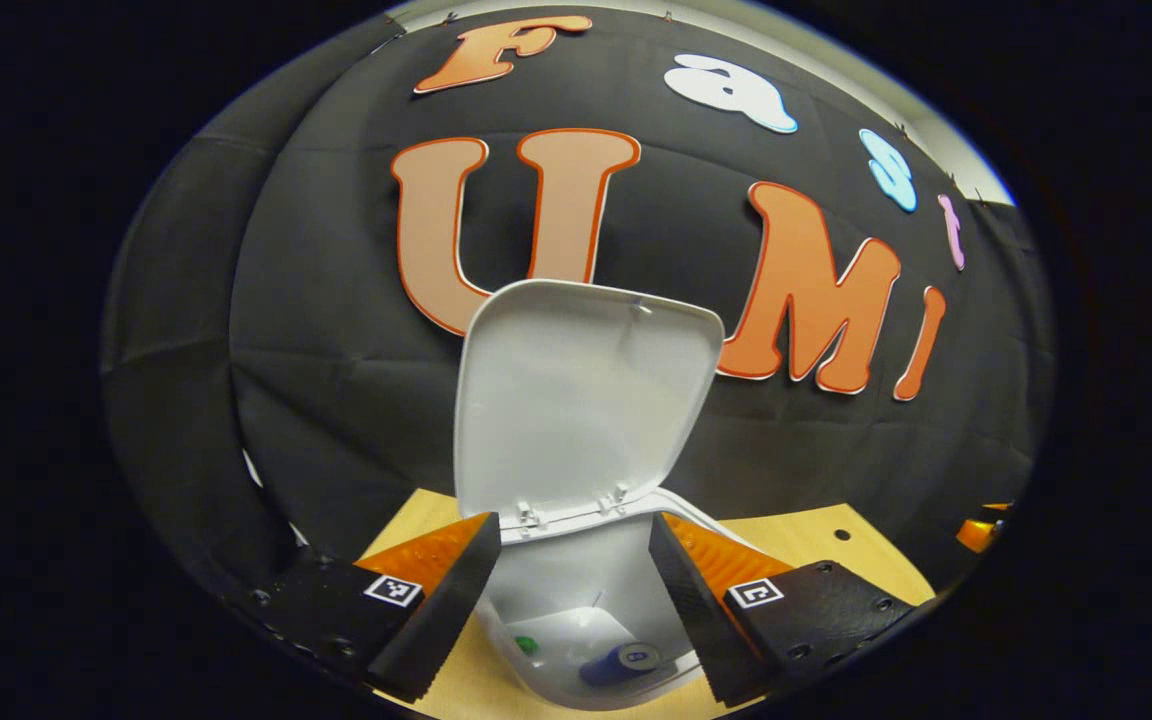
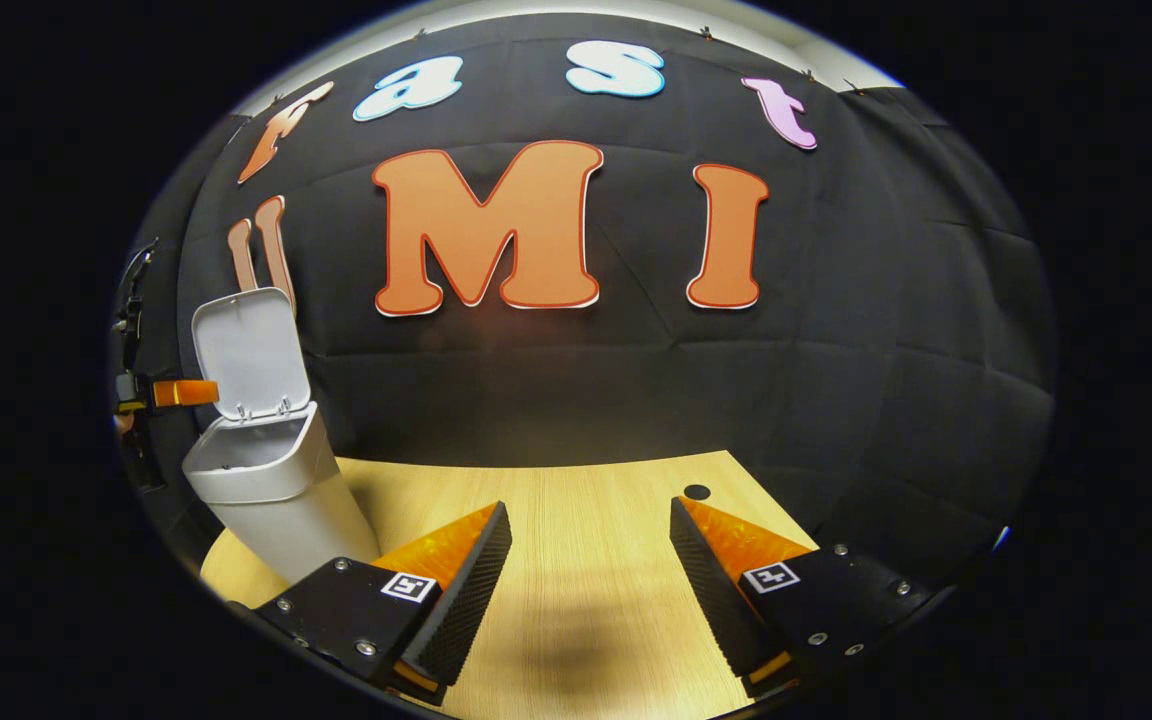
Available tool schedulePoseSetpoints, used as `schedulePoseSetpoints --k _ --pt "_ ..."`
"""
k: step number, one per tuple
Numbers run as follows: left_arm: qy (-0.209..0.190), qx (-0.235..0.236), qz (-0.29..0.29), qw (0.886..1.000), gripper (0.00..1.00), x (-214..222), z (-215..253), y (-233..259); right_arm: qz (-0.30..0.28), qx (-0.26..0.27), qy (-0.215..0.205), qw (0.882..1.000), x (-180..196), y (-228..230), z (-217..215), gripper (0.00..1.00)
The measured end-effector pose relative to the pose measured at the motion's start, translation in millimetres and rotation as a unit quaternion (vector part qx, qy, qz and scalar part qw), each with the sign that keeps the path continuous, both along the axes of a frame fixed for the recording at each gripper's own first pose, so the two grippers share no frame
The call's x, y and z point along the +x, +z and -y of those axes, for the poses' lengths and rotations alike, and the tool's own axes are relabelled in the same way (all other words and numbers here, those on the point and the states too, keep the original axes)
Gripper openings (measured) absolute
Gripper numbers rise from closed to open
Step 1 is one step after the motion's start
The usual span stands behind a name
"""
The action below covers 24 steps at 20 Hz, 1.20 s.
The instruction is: Press the lid of the desktop garbage bin to open it, pick up the crumpled paper on the desktop and throw it into the bin, then pick up the pop can on the desktop and drop it into the bin, and finally close the garbage bin lid.
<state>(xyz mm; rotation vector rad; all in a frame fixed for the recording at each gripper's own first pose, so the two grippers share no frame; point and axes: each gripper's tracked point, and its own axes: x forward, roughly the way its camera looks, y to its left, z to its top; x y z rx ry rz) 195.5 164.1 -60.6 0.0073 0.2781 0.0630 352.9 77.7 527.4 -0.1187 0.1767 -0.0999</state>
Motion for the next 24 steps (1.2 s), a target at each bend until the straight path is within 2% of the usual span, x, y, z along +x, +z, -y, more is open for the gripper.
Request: schedulePoseSetpoints --k 1,2,3,7,10,12,14,17,18,19,21,22,23,24 --pt "0.006 0.013 0.015 1.0 0.95 2 -6 12 0.0 0.0 0.001 1.0 1 0 -1 1.0" --pt "0.005 0.026 0.026 0.999 0.94 -3 -5 23 -0.001 0.002 0.002 1.0 1 0 -1 1.0" --pt "0.0 0.04 0.035 0.999 0.94 -5 -3 35 -0.001 0.003 0.002 1.0 1 1 -1 0.95" --pt "-0.005 0.119 0.058 0.991 0.94 0 -2 80 -0.004 0.006 0.003 1.0 4 0 -1 0.96" --pt "-0.045 0.095 0.072 0.992 0.93 11 20 115 -0.001 0.013 0.006 1.0 5 3 -3 0.95" --pt "-0.058 0.094 0.077 0.991 0.92 25 23 137 -0.001 0.017 0.007 1.0 5 4 -2 0.96" --pt "-0.062 0.1 0.068 0.991 0.91 42 23 152 0.0 0.024 0.006 1.0 4 5 -1 0.96" --pt "-0.066 0.062 0.058 0.994 0.91 71 25 166 0.001 0.034 0.002 0.999 5 7 3 0.95" --pt "-0.069 0.047 0.058 0.995 0.92 80 25 172 0.001 0.037 0.0 0.999 5 7 6 1.0" --pt "-0.068 0.034 0.055 0.996 0.92 89 23 174 0.0 0.041 -0.003 0.999 5 7 8 0.95" --pt "-0.06 0.013 0.04 0.997 0.92 104 16 172 0.0 0.045 -0.009 0.999 4 7 14 0.95" --pt "-0.056 0.011 0.031 0.998 0.92 111 11 168 -0.001 0.046 -0.012 0.999 4 7 17 1.0" --pt "-0.059 0.012 0.026 0.998 0.94 116 8 166 -0.001 0.047 -0.016 0.999 3 6 19 0.96" --pt "-0.057 0.019 0.017 0.998 0.93 118 5 159 -0.002 0.049 -0.019 0.999 3 6 21 0.96"
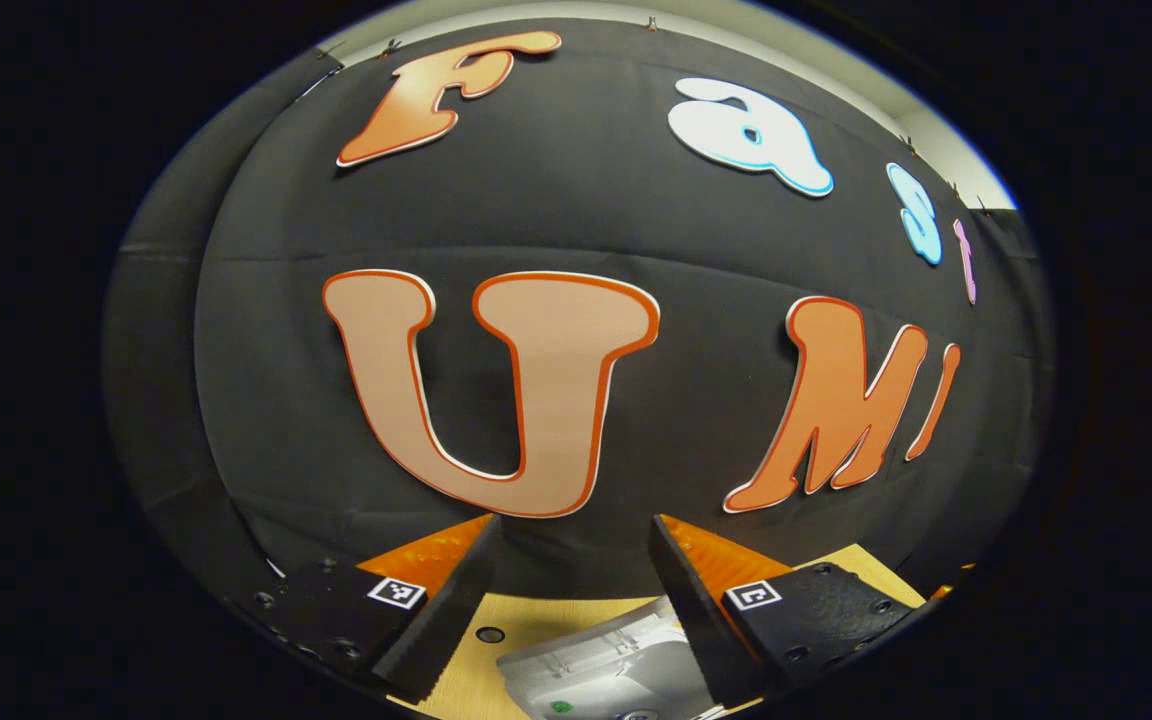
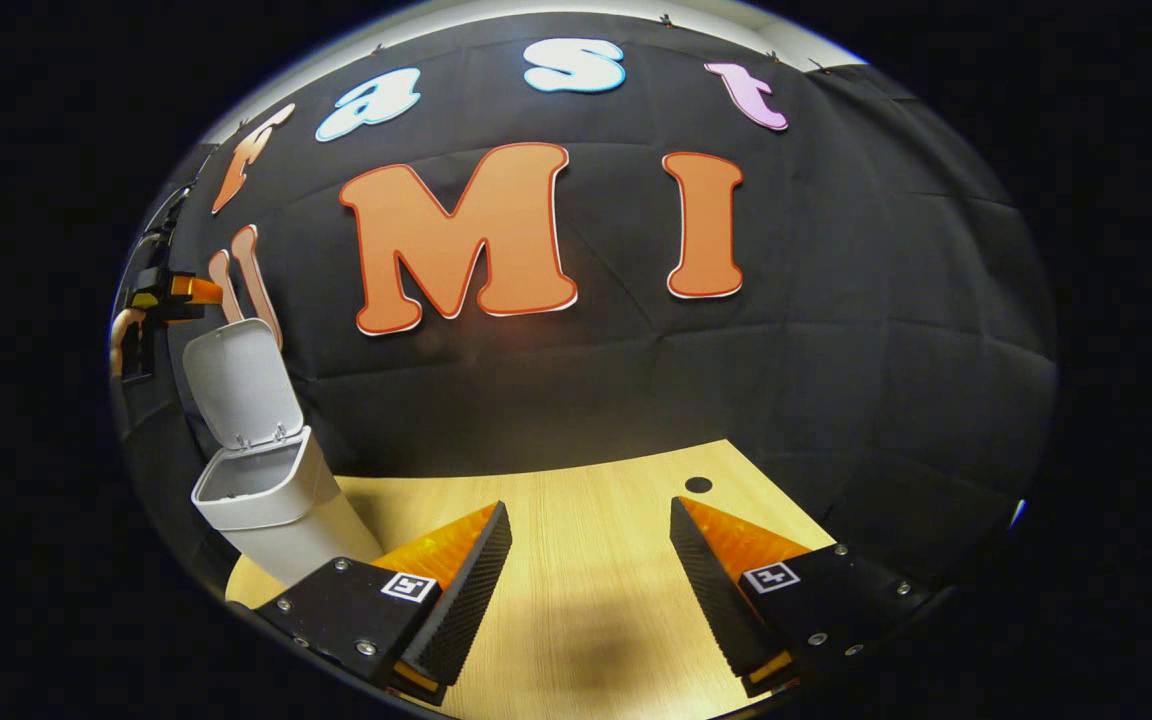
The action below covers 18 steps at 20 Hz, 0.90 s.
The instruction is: Press the lid of the desktop garbage bin to open it, pick up the crumpled paper on the desktop and throw it into the bin, then pick up the pop can on the desktop and drop it into the bin, and finally close the garbage bin lid.
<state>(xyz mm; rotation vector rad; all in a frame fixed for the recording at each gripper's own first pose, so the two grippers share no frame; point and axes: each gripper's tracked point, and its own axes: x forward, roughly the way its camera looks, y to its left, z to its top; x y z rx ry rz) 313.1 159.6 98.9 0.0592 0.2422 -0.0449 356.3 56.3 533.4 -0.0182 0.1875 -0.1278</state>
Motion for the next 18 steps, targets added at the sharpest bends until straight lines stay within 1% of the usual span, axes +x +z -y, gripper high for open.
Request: schedulePoseSetpoints --k 2,3,5,6,7,8,10,14,16,18 --pt "0.006 0.012 -0.023 1.0 0.94 3 -7 -19 -0.002 0.002 -0.003 1.0 0 -1 2 0.96" --pt "0.01 0.006 -0.033 0.999 0.94 3 -8 -28 -0.002 0.003 -0.004 1.0 1 -1 3 0.95" --pt "0.004 -0.02 -0.057 0.998 0.94 -4 -4 -46 -0.003 0.003 -0.001 1.0 1 0 -1 0.96" --pt "-0.006 -0.036 -0.054 0.998 0.94 -7 1 -48 -0.004 0.0 0.002 1.0 1 -1 -3 0.96" --pt "-0.012 -0.041 -0.056 0.997 0.94 -12 3 -50 -0.006 -0.004 0.004 1.0 1 -2 -4 0.96" --pt "-0.016 -0.038 -0.058 0.997 0.94 -18 3 -53 -0.007 -0.007 0.005 1.0 1 -3 -5 0.95" --pt "-0.024 -0.016 -0.063 0.998 0.94 -31 7 -61 -0.01 -0.009 0.008 1.0 2 -4 -6 0.96" --pt "-0.054 0.021 -0.088 0.994 0.94 -62 28 -86 -0.014 -0.003 0.017 1.0 2 -5 -9 0.95" --pt "-0.067 0.029 -0.099 0.992 0.94 -76 39 -102 -0.015 -0.006 0.021 1.0 2 -5 -12 0.96" --pt "-0.076 0.024 -0.109 0.991 0.94 -89 50 -119 -0.018 -0.011 0.025 0.999 1 -7 -11 0.95"
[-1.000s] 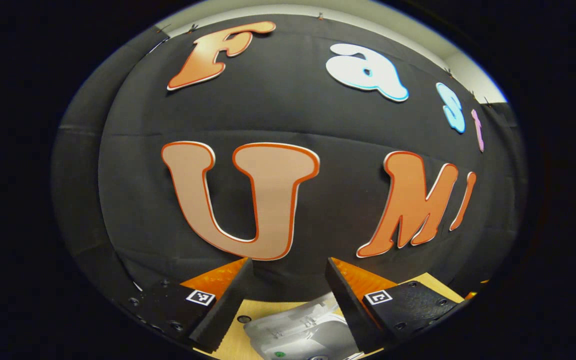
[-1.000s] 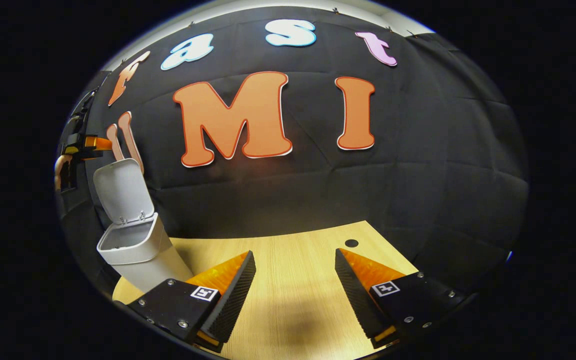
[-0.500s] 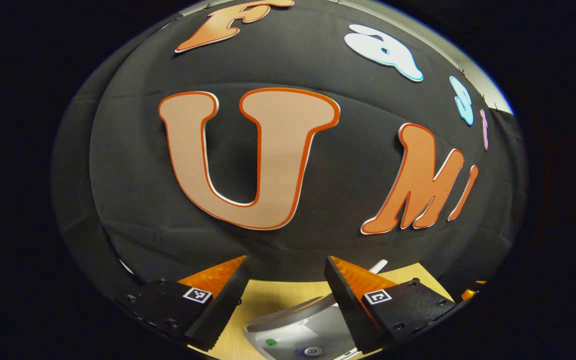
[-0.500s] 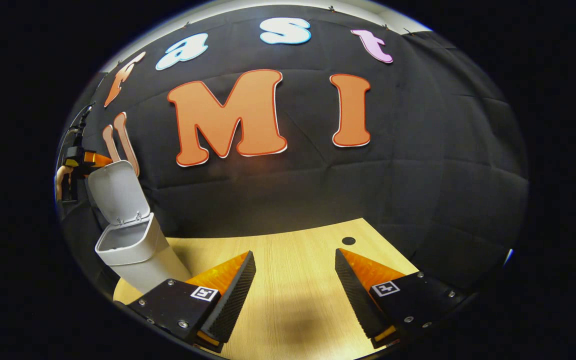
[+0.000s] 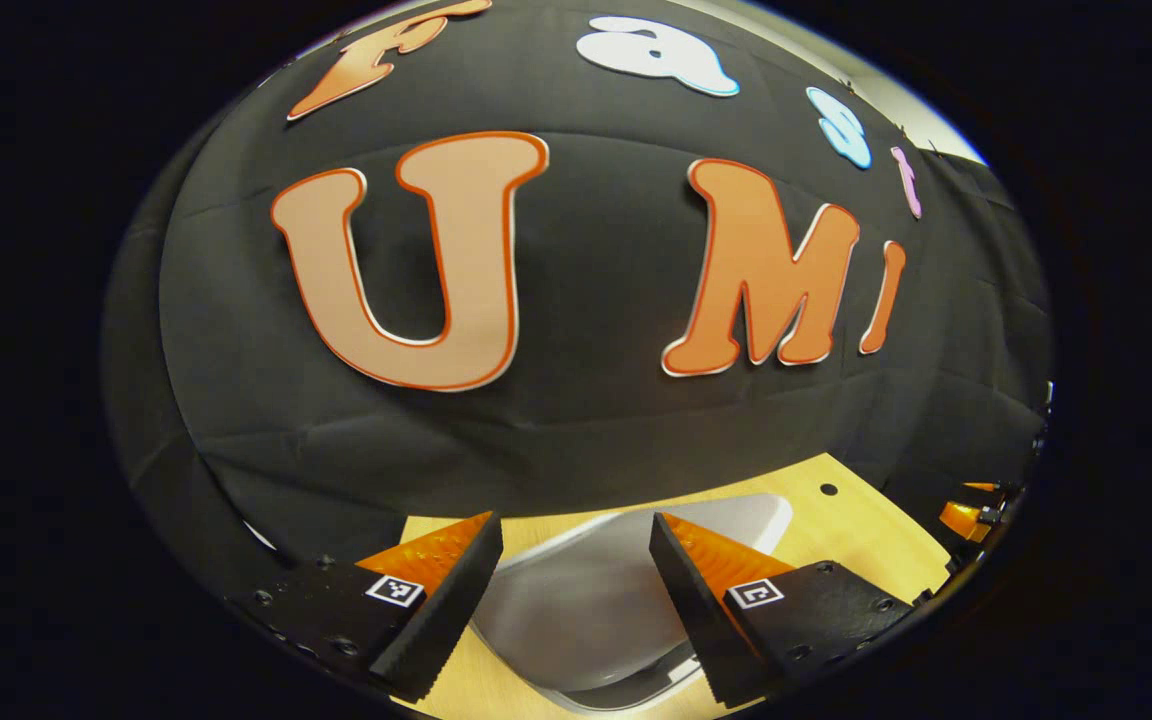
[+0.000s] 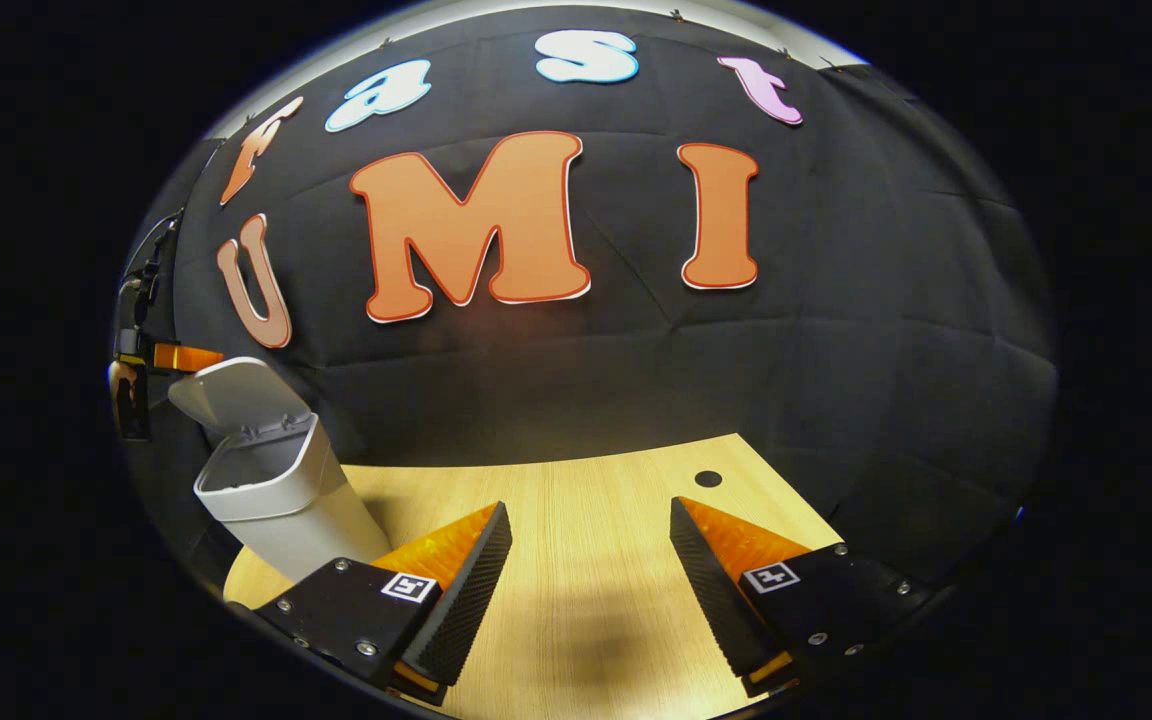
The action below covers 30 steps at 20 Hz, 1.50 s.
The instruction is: Press the lid of the desktop garbage bin to open it, pick up the crumpled paper on the desktop and throw it into the bin, then pick up the pop can on the desktop and drop it into the bin, and finally close the garbage bin lid.
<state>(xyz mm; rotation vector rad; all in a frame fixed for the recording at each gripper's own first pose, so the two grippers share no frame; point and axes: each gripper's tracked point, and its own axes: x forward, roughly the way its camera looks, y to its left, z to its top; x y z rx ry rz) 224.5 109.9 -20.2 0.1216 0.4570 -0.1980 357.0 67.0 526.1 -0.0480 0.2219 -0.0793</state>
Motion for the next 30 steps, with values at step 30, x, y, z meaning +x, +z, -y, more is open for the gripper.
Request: schedulePoseSetpoints --k 30 --pt "0.013 0.021 -0.038 0.999 0.96 -65 18 -101 -0.037 -0.008 0.029 0.999 -7 -16 6 1.0"
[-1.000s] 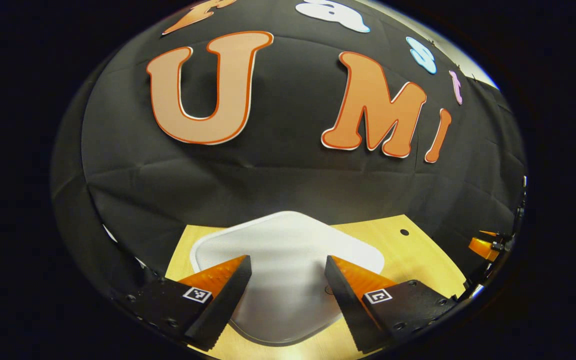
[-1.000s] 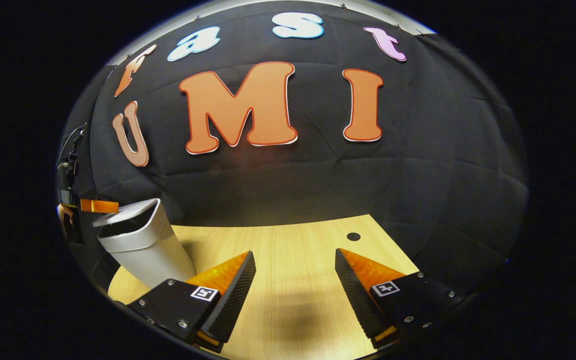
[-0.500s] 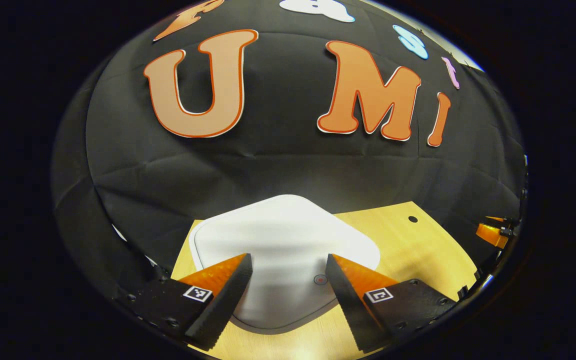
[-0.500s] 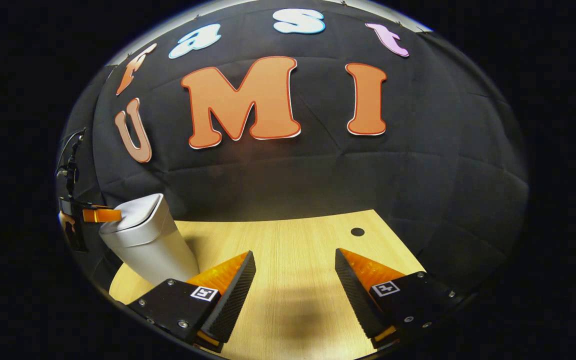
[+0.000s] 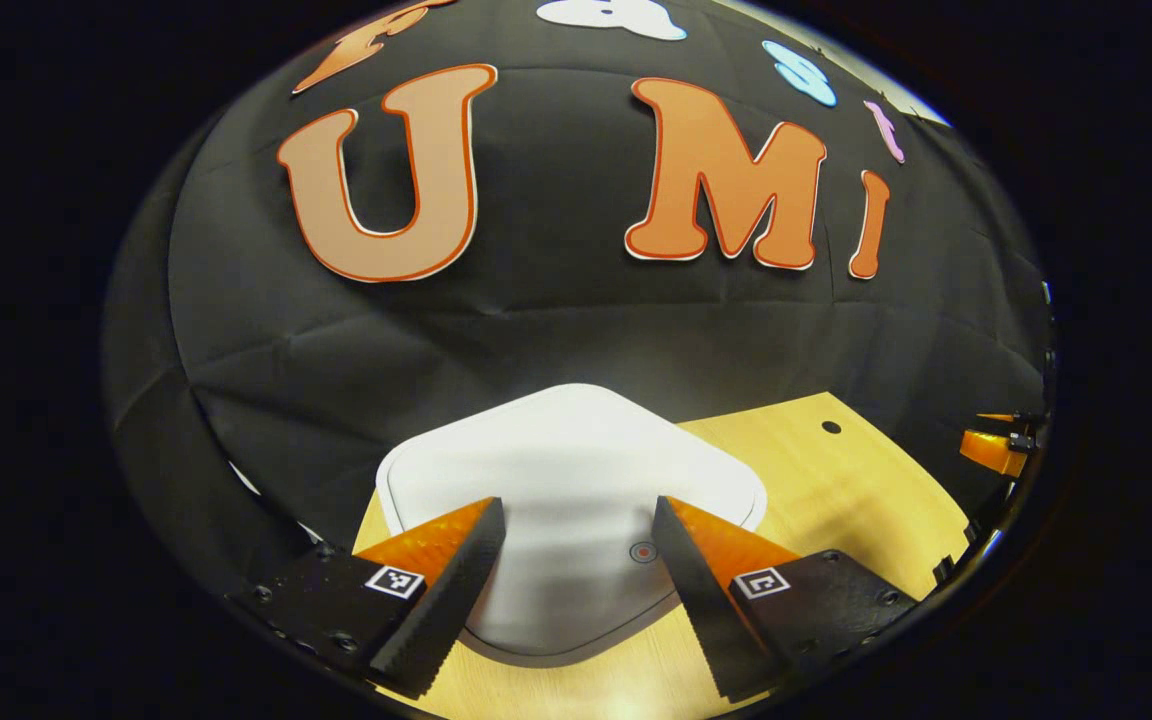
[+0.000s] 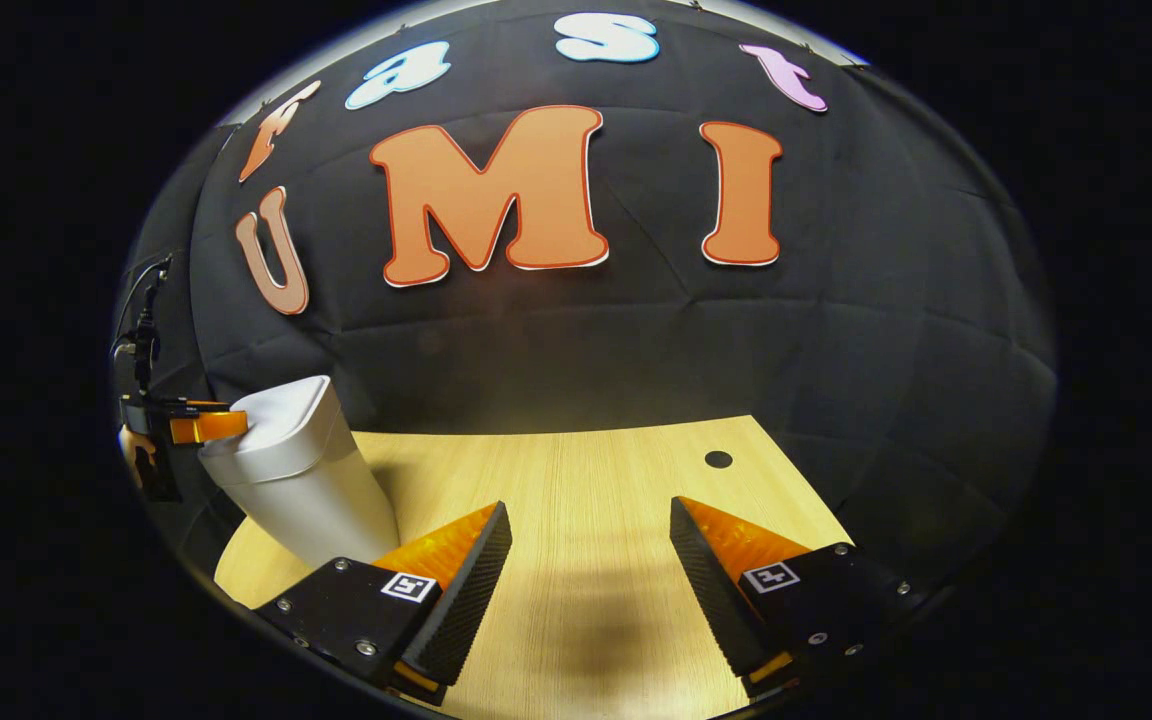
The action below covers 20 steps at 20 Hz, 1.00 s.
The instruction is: Press the lid of the desktop garbage bin to open it, pick up the crumpled paper on the desktop and throw it into the bin, then pick up the pop can on the desktop and drop it into the bin, and finally close the garbage bin lid.
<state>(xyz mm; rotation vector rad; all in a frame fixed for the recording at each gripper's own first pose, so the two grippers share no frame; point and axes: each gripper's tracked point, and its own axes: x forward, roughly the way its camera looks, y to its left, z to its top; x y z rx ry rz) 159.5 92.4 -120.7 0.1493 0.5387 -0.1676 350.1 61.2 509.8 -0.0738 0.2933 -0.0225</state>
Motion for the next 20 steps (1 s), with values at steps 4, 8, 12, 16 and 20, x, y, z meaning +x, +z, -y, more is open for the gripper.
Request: schedulePoseSetpoints --k 4,8,12,16,20 --pt "0.012 -0.012 0.008 1.0 0.95 1 0 6 0.016 -0.001 -0.005 1.0 0 14 5 0.95" --pt "0.031 -0.026 0.04 0.998 0.95 -5 6 27 0.028 0.0 -0.008 1.0 -1 23 6 0.95" --pt "0.033 -0.041 0.091 0.994 0.95 -10 31 64 0.047 0.005 -0.006 0.999 0 37 4 0.96" --pt "0.036 -0.041 0.134 0.989 0.94 -25 56 82 0.077 0.001 0.003 0.997 -3 56 -7 0.96" --pt "0.036 -0.048 0.186 0.981 0.94 -47 83 94 0.119 -0.019 0.014 0.993 -8 70 -13 0.95"
